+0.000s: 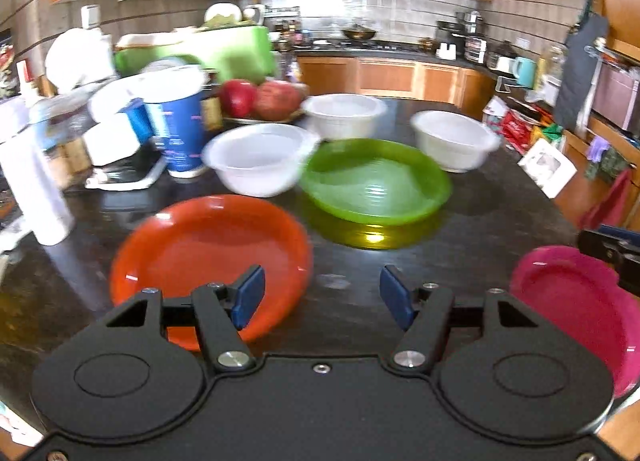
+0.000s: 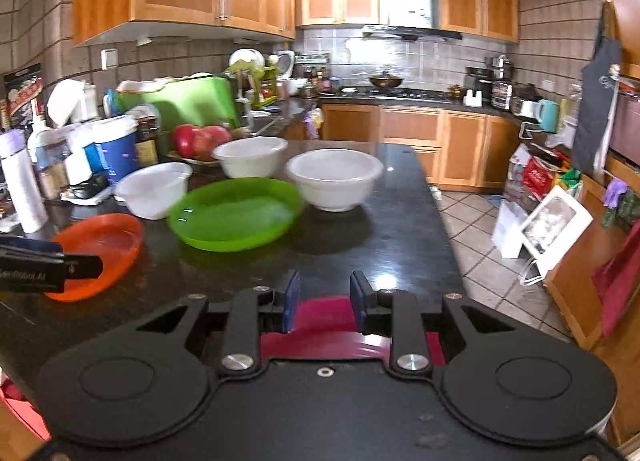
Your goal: Organize plates and bowls
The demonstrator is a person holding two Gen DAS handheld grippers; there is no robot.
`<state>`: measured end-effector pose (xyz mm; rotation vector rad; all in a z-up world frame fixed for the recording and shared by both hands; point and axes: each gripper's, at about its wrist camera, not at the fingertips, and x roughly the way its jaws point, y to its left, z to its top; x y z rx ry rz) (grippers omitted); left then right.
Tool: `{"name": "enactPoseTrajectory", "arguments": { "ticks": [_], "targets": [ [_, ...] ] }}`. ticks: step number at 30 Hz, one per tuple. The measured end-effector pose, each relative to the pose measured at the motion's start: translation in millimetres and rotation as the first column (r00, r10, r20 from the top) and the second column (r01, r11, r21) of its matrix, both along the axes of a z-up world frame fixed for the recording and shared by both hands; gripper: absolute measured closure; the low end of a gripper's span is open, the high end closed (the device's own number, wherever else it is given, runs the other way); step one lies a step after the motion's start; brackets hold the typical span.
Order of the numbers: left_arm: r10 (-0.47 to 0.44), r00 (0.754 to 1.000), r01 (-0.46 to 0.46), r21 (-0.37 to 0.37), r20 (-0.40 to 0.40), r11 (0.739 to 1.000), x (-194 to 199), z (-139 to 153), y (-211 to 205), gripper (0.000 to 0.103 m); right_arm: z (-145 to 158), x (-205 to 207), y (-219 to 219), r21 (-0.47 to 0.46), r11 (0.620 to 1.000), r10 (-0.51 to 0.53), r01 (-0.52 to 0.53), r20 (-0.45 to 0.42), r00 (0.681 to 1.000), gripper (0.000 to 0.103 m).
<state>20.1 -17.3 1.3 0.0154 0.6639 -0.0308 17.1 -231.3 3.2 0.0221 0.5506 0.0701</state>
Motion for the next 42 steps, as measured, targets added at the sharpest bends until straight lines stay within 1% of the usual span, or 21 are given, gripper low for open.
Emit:
{"name": "enactPoseTrajectory", "arguments": {
  "ticks": [3, 6, 9, 13, 15, 17, 22, 28, 29, 32, 35, 36, 38, 42],
  "targets": [
    [0.028, 1.000, -0.028, 0.013, -0.002, 1.000, 7, 1, 32, 0.036, 1, 12, 37, 0.022, 0.999, 0.026, -0.026, -0.017, 1.000, 0.074],
    [0.033, 0.999, -0.033, 0.015, -0.011, 0.999, 13, -1, 63, 0.037, -1, 22, 72, 0.034, 0.998, 0.050, -0.049, -0.025, 0.998, 0.074],
    [0.043, 0.999, -0.043, 0.035, -0.012, 0.998, 19, -3, 87, 0.037, -5, 34, 107, 0.043, 0.996, 0.074, -0.072, -0.037, 0.997, 0.074],
    [0.026, 0.999, -0.025, 0.043, -0.035, 0.999, 25, -8, 111, 0.038, -13, 50, 148, 0.044, 0.995, 0.091, -0.088, -0.059, 0.994, 0.074],
    [0.012, 0.999, -0.010, 0.036, -0.049, 0.999, 28, -11, 120, 0.042, -18, 56, 163, 0.045, 0.995, 0.091, -0.088, -0.072, 0.993, 0.074],
    [-0.001, 0.998, 0.003, 0.031, -0.060, 1.000, 30, -13, 126, 0.042, -23, 63, 176, 0.045, 0.996, 0.080, -0.076, -0.089, 0.993, 0.074],
    [-0.053, 0.995, 0.053, -0.003, -0.087, 0.999, 45, -19, 141, 0.045, -35, 77, 198, 0.019, 0.999, 0.036, -0.034, -0.115, 0.993, 0.074],
    [-0.120, 0.987, 0.118, -0.025, -0.110, 0.993, 56, -28, 145, 0.057, -44, 90, 209, -0.014, 1.000, -0.007, 0.005, -0.140, 0.990, 0.074],
    [-0.128, 0.985, 0.126, -0.026, -0.115, 0.992, 58, -30, 146, 0.060, -45, 91, 210, -0.017, 1.000, -0.011, 0.009, -0.143, 0.990, 0.075],
    [-0.135, 0.985, 0.133, -0.019, -0.112, 0.991, 61, -33, 150, 0.064, -46, 95, 211, -0.026, 1.000, -0.022, 0.018, -0.156, 0.988, 0.076],
    [-0.143, 0.983, 0.140, -0.036, -0.115, 0.990, 63, -33, 153, 0.065, -48, 96, 212, -0.032, 0.999, -0.026, 0.021, -0.162, 0.987, 0.076],
    [-0.144, 0.982, 0.140, -0.042, -0.120, 0.989, 65, -34, 154, 0.065, -49, 97, 213, -0.034, 0.999, -0.027, 0.022, -0.163, 0.986, 0.078],
    [-0.140, 0.982, 0.136, -0.044, -0.128, 0.990, 66, -35, 156, 0.071, -51, 99, 214, -0.037, 0.999, -0.029, 0.023, -0.170, 0.985, 0.079],
    [-0.143, 0.976, 0.133, -0.071, -0.162, 0.989, 70, -42, 160, 0.073, -55, 101, 216, -0.043, 0.999, -0.033, 0.026, -0.181, 0.983, 0.085]
  ]
}}
